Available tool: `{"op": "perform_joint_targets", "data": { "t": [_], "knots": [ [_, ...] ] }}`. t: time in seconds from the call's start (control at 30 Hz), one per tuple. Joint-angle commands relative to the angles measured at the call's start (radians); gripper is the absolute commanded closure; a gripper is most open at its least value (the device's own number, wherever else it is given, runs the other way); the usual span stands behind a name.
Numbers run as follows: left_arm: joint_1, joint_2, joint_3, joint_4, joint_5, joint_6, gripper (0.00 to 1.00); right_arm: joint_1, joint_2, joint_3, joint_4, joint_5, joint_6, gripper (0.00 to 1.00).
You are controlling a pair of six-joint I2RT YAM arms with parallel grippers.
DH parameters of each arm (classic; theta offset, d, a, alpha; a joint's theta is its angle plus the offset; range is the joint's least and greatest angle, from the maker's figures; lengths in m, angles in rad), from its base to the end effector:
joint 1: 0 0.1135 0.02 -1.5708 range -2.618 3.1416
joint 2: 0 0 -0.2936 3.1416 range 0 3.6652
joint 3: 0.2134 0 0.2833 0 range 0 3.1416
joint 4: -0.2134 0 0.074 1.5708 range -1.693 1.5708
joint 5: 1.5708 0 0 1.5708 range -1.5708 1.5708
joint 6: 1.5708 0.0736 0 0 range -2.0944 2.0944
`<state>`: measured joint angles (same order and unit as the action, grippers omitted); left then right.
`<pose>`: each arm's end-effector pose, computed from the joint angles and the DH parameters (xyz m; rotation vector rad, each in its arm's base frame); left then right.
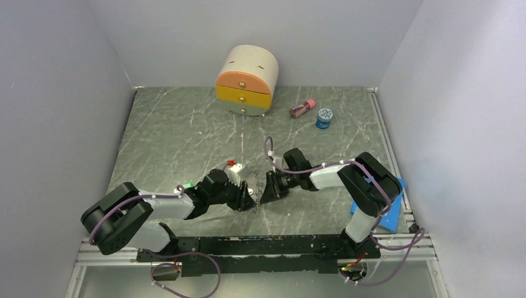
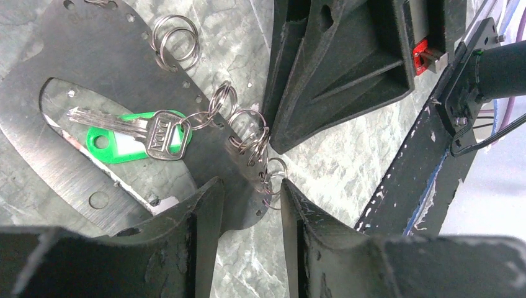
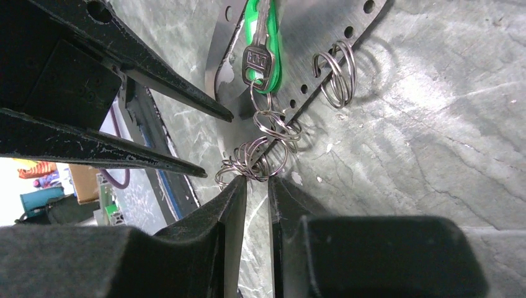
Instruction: Put the keys on the keyring
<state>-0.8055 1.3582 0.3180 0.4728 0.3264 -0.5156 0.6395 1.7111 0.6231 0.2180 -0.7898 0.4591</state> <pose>0.1708 -0.2119 0.1148 0.5404 2.2567 -1.0783 0.2287 0.2352 0.0907 -0.6264 2.5445 1.4152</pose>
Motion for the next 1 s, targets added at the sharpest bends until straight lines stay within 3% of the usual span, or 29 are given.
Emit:
{"op": "perform_joint_targets", "data": {
  "t": [0.0,0.53,0.97],
  "knots": [
    [-0.011,-0.018,0.009,0.036,0.012,0.007,0.55,0.002,-0.018,0.031,-0.008,0.019,-0.028,0.78],
    [-0.039,0.028,0.048,0.042,-0.030,-0.036,0.59,-0.007,-0.037,0.037,-0.030,0.080,-0.012,0.79],
    [-0.043,0.089,0.088,0.056,-0.075,-0.057,0.73,-0.006,-0.063,0.026,-0.018,0.063,-0.022,0.79]
  ]
}}
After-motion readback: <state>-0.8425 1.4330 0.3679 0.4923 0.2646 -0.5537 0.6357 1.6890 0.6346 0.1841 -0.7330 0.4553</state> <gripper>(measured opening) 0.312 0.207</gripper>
